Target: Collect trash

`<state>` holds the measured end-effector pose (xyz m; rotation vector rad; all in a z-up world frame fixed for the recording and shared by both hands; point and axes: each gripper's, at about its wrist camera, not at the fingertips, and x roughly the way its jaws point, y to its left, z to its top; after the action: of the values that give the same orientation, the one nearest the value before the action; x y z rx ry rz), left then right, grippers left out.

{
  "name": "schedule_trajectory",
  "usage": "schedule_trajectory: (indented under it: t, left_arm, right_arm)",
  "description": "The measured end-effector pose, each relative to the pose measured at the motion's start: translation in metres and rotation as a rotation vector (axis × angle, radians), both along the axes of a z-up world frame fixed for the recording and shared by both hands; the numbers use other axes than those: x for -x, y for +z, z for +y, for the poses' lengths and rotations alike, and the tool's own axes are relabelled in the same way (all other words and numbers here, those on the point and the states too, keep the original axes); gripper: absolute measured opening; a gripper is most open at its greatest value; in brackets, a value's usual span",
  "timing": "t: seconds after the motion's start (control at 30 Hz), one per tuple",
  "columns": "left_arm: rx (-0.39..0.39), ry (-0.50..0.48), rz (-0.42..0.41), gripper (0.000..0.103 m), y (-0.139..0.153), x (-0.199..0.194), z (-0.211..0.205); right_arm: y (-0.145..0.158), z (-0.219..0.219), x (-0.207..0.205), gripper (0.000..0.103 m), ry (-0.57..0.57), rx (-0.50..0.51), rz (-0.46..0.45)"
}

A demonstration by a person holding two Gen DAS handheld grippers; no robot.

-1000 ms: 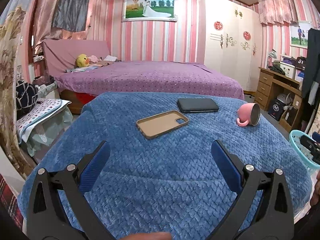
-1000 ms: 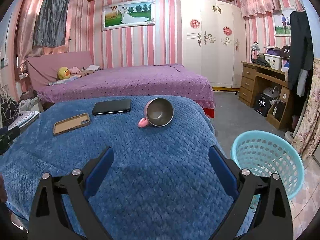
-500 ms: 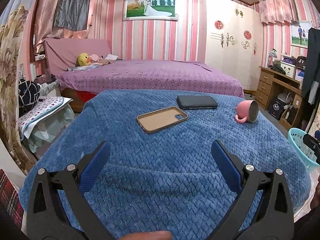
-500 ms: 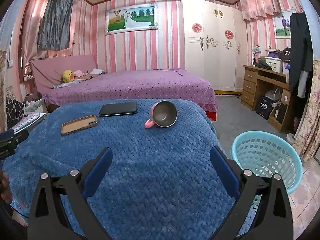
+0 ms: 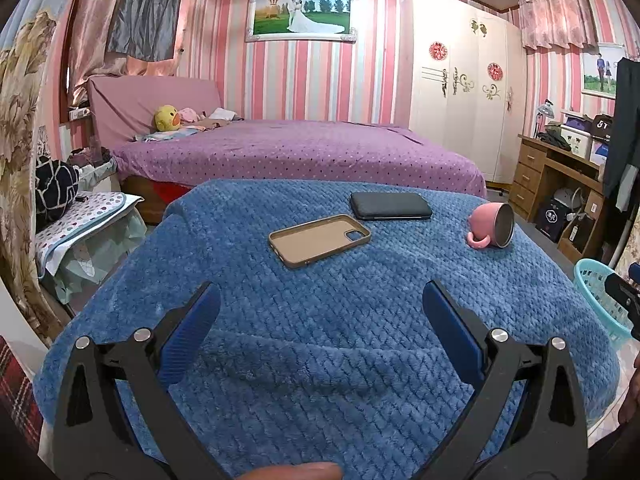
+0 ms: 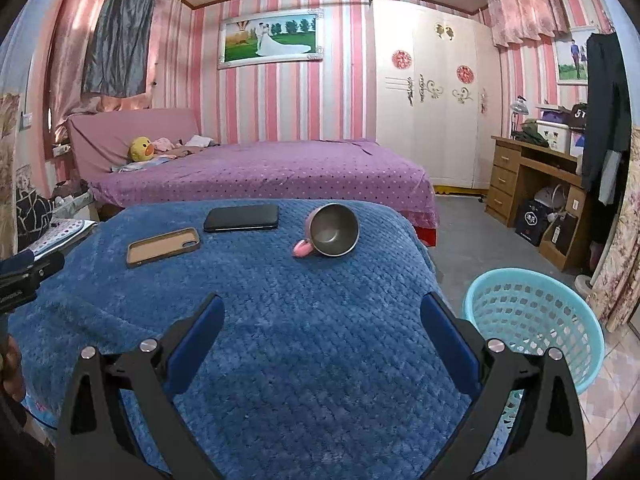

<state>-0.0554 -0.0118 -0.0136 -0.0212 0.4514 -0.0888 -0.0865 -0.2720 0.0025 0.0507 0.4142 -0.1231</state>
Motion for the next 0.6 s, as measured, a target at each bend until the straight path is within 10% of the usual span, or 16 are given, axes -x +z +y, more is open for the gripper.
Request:
schedule_trajectory:
  t: [0.6]
  left_arm:
    - [-0.019,-0.021,-0.018,0.098,0.004,0.002,-0.023]
  right_arm:
    - [0.000,-0.013,0.001,0.096,-0.037,-0.037,0.000]
